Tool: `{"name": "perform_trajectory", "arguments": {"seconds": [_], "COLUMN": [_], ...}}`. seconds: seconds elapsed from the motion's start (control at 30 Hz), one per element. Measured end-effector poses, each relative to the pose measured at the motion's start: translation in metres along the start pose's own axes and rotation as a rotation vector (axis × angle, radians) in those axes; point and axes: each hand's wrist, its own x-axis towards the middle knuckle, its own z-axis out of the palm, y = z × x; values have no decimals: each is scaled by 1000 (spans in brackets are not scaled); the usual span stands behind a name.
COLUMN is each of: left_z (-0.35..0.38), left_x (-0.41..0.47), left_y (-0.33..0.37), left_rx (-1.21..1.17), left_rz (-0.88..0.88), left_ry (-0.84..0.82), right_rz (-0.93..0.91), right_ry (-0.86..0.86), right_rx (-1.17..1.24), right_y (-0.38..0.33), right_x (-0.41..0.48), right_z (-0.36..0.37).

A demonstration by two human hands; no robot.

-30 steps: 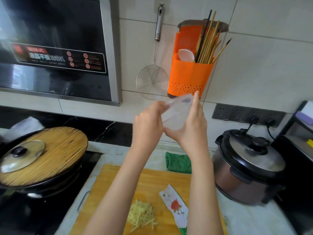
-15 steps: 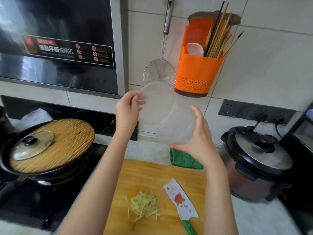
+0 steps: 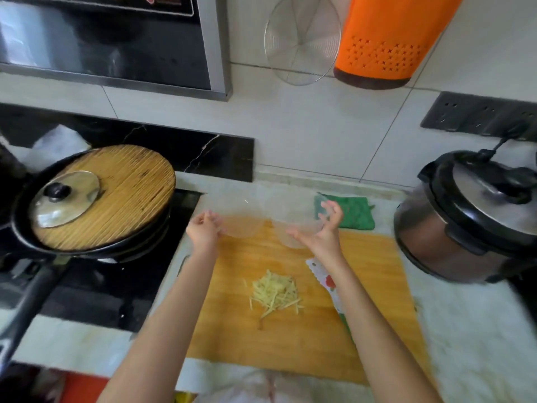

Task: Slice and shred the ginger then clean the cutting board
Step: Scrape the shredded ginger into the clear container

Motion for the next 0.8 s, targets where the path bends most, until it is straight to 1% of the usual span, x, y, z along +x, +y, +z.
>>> {"name": "perform_trajectory", "arguments": {"seconds": [0.07,0.13,0.27,0.33,0.4,0.47,0.57,0.6,0.67,0.73,0.8], "left_z": [-7,-13,-20,-23,-27,-30,-31,-30,-30,-34,-39], "left_x": [15,28,39,45,49,51,47,43,32,18,0], "left_y": [-13,-22,-31,-36,-42,-48,-45,-43,-44,-52,-64], "left_rx": [42,64,129,171,253,388,539,589,716,820,849], "left_rz": [-32,-64,-51,-49,-50,-45,-7,25,161,369,598], "left_ry": [38,39,-3,3,1,-21,-50,-53,-50,-53,-117], "right_rz": [60,119,170,174,160,165,135,111,72,32,5], "right_ry": [13,28,12,15,13,20,-2,-9,-42,-79,-33], "right_rx": [-15,-27,-115,-131,-172,-209,-284,-315,-336,-337,-384], "right_y": [19,30,45,53,59,64,72,74,72,64,60], "right_x": [-7,-11,-12,-10,-10,-10,-9,-9,-13,-20,-34], "right_z": [17,30,48,52,55,52,43,40,32,22,7]}}
